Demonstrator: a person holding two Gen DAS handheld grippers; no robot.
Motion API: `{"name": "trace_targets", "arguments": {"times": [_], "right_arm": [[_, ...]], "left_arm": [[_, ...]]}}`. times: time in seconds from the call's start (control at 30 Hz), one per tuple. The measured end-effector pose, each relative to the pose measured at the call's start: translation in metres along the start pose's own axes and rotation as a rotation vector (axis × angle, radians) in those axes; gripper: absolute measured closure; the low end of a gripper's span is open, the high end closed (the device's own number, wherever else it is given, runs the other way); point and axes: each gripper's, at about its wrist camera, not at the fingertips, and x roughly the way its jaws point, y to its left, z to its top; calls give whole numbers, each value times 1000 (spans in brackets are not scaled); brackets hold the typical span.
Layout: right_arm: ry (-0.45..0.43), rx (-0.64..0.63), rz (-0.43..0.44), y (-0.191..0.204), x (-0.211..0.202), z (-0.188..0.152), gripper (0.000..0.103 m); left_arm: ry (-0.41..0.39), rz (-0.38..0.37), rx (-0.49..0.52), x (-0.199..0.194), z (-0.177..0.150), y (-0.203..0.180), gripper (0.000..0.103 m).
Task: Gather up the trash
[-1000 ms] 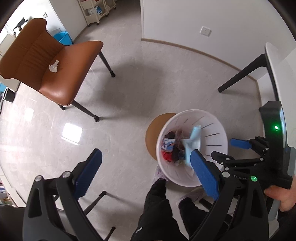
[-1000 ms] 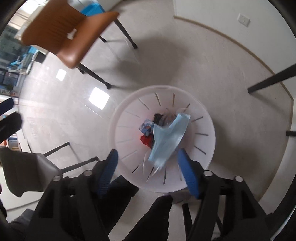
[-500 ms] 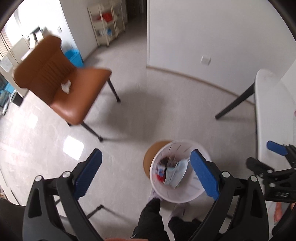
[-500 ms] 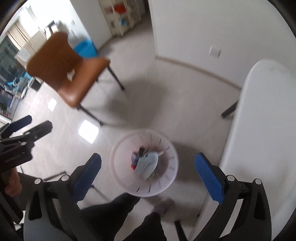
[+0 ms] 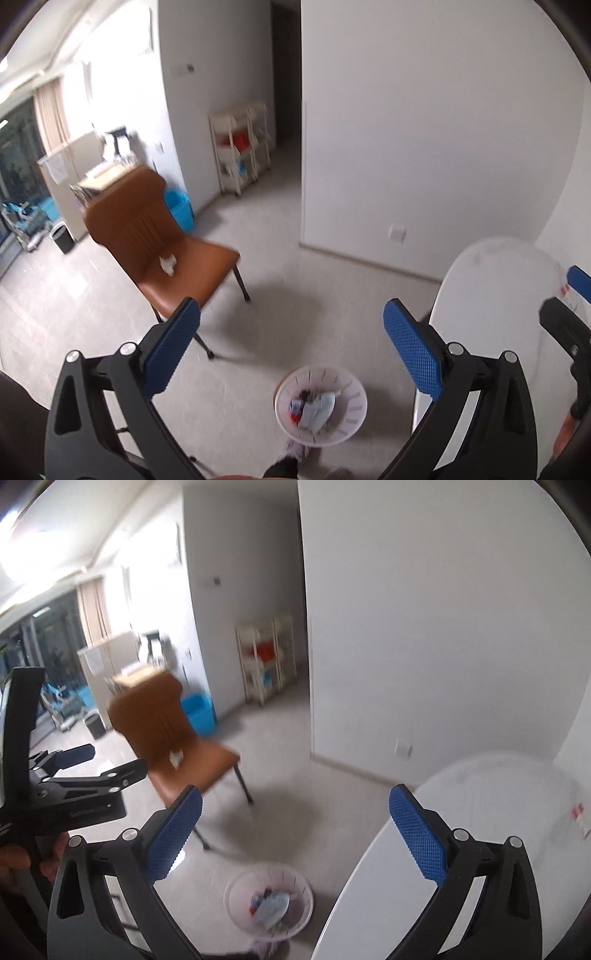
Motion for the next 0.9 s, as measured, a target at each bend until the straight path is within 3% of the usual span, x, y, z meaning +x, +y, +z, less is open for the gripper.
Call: {"name": "trace_targets", "arguments": {"times": [0.1,0.23,0.9], "right_arm": [[-103,-1,-8,-6,-36,15,2],[-160,-2,-18,-8,-57,23,2],[-125,6,-40,7,-55,6,2]], "left_arm": [[-76,20,-22,-32,19,-6,8],[-138,33,-45,-58,31,-9,8],[-107,18,-43,-51,29,-5,8]]}}
